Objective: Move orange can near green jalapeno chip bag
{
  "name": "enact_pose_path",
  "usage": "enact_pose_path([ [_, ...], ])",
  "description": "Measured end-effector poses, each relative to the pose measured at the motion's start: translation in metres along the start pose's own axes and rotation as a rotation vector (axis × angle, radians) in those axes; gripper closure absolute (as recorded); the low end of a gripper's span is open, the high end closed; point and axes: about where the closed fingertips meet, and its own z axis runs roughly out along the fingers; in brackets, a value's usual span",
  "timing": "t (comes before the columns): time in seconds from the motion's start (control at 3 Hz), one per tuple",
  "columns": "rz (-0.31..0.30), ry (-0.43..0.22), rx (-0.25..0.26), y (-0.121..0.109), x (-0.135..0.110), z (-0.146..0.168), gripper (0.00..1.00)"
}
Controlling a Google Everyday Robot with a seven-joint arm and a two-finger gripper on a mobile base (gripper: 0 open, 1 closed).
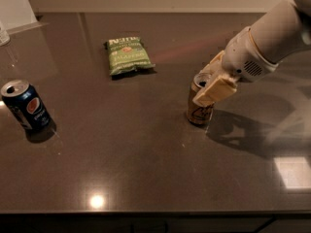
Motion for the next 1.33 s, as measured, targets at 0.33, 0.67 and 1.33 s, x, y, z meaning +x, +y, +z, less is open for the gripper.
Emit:
enact_pose_path([
  [0.33, -0.005, -0.005, -0.003, -0.014, -0.021, 0.004, 0.88],
  [0.67, 0.003, -0.012, 0.007, -0.041, -0.048, 0.011, 1.00],
  [1.33, 0.059, -0.032, 0.025, -0.107, -0.090, 0.042, 1.00],
])
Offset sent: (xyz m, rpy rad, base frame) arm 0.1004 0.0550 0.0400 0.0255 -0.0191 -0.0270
